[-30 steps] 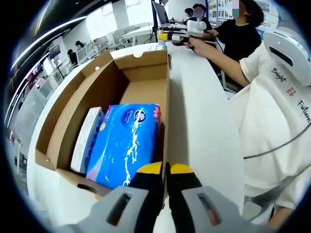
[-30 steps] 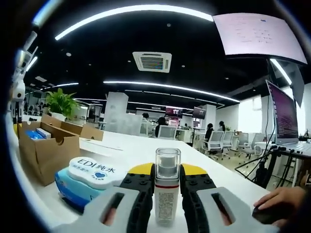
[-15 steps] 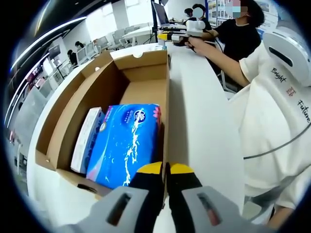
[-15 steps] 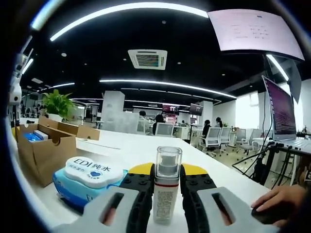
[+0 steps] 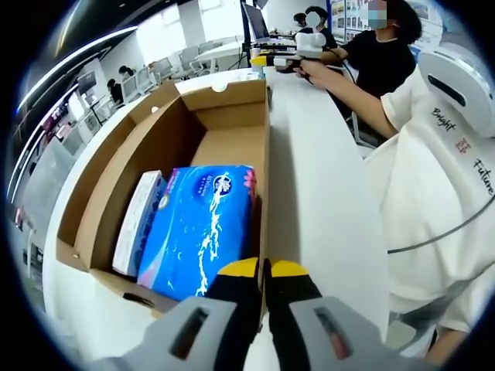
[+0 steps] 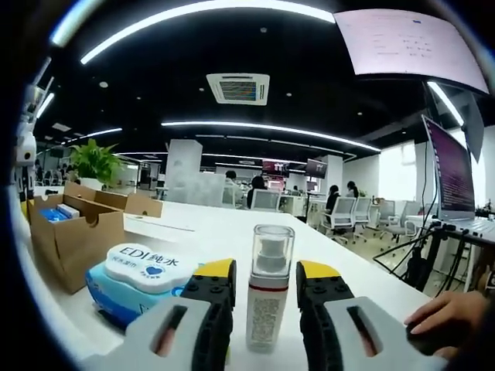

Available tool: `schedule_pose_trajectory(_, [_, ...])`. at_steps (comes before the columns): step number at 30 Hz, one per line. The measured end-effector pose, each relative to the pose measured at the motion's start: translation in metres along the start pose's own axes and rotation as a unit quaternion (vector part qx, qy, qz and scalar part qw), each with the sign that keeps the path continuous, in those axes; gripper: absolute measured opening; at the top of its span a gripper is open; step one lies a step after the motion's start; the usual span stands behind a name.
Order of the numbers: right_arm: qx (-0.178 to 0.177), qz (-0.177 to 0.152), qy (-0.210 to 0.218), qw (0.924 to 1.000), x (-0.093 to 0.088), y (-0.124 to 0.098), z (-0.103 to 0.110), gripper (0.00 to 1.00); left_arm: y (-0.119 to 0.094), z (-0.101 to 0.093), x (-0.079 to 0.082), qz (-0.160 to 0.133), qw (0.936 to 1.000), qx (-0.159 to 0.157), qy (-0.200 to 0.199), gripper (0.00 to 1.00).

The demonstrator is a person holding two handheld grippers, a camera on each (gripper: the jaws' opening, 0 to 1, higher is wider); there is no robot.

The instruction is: Operate the shoe box by opening the lid, removing the specified soft item, and placing it in the target area until the item is outside and the box remains undamaged.

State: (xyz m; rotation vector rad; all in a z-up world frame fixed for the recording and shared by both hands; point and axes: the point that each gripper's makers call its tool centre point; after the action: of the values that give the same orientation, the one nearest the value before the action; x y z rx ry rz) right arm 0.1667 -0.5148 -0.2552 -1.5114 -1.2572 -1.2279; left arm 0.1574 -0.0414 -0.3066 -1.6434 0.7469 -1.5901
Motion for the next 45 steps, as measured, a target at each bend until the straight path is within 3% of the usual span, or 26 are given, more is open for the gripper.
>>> schedule_pose_trajectory(8, [0.002,0.005,-0.003,1.0,-0.003,-0.001,-0.003,0.34,0.0,0.0,0.0,-0.001,1.0,0.0,0.001,0.02])
schedule_pose_trajectory(12, [0.003,-0.012,-0.006,0.9999,0.007,-0.005,-0.003,0.41,0.0,-0.001,0.001,-0.001,1.0,0.001,0.001,0.02])
schedule_pose_trajectory(14, [-0.001,-0.011,-0.003,0.9999,0.014,-0.01,-0.005,0.46,0.0,0.0,0.0,-0.001,1.0,0.001,0.001,0.02])
schedule_pose_trajectory(18, [-0.012,-0.04,-0.009,0.9991,0.04,-0.023,-0.01,0.51,0.0,0.0,0.0,0.0,1.0,0.001,0.0,0.02])
schedule_pose_trajectory(23, [-0.023,-0.057,-0.023,0.9978,0.06,-0.032,-0.013,0.51,0.0,0.0,0.0,0.0,1.0,0.001,0.0,0.02])
schedule_pose_trajectory(45, [-0.021,-0.062,-0.026,0.9975,0.064,-0.035,-0.009,0.47,0.0,0.0,0.0,-0.002,1.0,0.003,0.001,0.02])
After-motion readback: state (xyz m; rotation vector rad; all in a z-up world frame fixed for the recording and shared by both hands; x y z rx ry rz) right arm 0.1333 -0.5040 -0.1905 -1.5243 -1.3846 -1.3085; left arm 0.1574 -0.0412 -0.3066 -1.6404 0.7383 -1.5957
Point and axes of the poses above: the point that each gripper's makers call its tool centre point, and the gripper's own axes: y roughly forward along the fingers, z roughly to its left, x roughly out of its top, and after that the axes turned 6 degrees about -y, right-handed
